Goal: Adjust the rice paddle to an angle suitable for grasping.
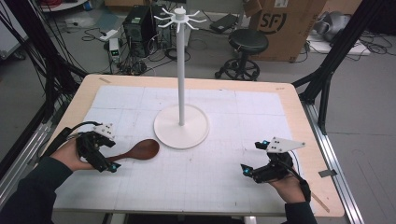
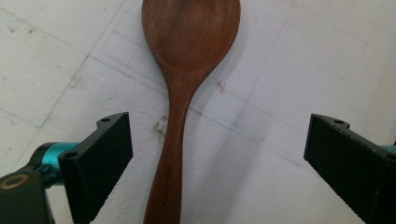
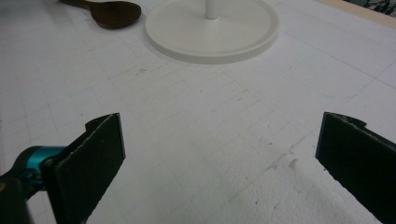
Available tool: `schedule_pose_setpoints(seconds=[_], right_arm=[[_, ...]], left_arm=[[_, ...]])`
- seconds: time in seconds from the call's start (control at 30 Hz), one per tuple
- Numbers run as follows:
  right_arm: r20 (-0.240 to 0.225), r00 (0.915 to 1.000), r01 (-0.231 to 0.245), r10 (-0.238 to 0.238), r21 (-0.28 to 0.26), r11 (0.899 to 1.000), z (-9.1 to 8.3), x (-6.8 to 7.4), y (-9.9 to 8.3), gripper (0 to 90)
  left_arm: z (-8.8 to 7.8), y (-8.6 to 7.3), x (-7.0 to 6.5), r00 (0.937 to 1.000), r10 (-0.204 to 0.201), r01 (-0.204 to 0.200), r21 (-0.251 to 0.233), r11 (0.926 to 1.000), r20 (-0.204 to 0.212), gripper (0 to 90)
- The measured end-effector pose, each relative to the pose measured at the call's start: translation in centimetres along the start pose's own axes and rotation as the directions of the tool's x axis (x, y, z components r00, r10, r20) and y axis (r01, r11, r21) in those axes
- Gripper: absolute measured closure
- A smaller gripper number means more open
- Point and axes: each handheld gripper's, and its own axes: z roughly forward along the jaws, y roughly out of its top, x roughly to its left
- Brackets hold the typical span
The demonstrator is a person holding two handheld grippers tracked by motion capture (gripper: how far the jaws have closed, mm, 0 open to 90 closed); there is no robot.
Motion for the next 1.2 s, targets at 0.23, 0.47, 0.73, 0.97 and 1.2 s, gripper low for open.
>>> schedule_pose_setpoints(seconds=[0.23,0.47,0.73,0.97,1.2], right_arm=[[-0.004,1.0,0.003,-0.003,0.005,1.0,0.1,0.0,0.0,0.3],[-0.007,1.0,0.005,-0.005,0.017,1.0,0.3,0.0,-0.1,0.3],[-0.007,1.0,0.005,-0.004,0.023,1.0,0.4,0.0,-0.1,0.3],[-0.009,0.9999,0.009,-0.008,0.028,1.0,0.5,0.0,-0.1,0.3],[-0.011,0.9999,0.006,-0.006,0.033,0.999,0.5,0.0,-0.1,0.3]], left_arm=[[0.1,0.1,0.5,0.9999,0.0,0.001,0.051,0.9987,-0.01,9.5],[1.5,0.7,0.7,0.9999,0.009,-0.009,0.109,0.994,-0.006,11.0],[2.6,1.4,1.0,0.9995,0.011,-0.006,0.167,0.9859,-0.03,21.0],[3.3,2.3,1.2,0.9982,0.023,-0.011,0.221,0.9751,-0.054,35.0],[3.9,2.9,1.3,0.9976,0.026,-0.007,0.274,0.9617,-0.065,43.4]])
